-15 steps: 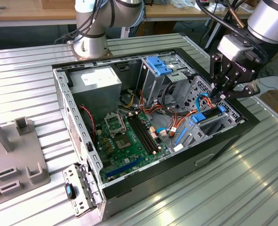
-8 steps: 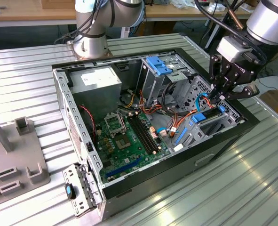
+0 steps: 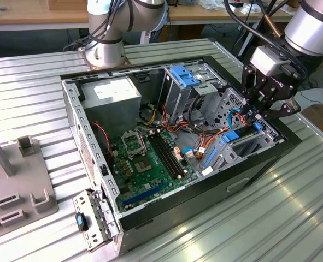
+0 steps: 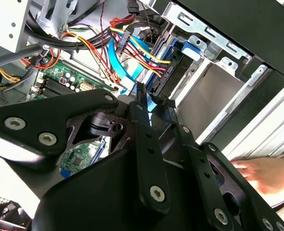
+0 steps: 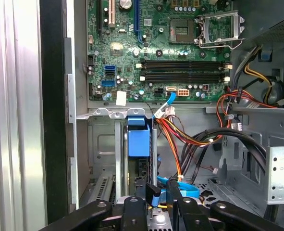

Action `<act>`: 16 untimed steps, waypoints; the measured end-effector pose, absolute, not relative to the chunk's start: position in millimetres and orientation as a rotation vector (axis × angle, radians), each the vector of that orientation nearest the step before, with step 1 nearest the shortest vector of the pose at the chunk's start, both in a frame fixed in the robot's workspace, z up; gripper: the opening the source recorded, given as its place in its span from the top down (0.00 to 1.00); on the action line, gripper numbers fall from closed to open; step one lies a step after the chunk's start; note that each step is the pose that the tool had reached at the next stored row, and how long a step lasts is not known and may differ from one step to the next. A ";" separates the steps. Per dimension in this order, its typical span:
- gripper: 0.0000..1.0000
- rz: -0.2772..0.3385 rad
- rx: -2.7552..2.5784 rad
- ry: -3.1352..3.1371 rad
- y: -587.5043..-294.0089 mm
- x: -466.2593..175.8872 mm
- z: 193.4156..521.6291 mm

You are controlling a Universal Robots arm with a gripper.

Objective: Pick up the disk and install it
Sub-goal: 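Insert the second disk wire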

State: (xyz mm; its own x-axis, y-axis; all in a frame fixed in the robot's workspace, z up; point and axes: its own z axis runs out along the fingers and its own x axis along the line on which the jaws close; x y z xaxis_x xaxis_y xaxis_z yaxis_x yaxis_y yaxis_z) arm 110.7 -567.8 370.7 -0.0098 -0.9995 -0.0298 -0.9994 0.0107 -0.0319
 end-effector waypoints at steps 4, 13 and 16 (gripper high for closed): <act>0.69 -0.002 -2.179 2.202 -567.8 110.7 370.6; 0.78 -0.003 -2.179 2.202 -567.8 110.7 370.4; 0.78 -0.002 -2.179 2.202 -567.8 110.7 370.4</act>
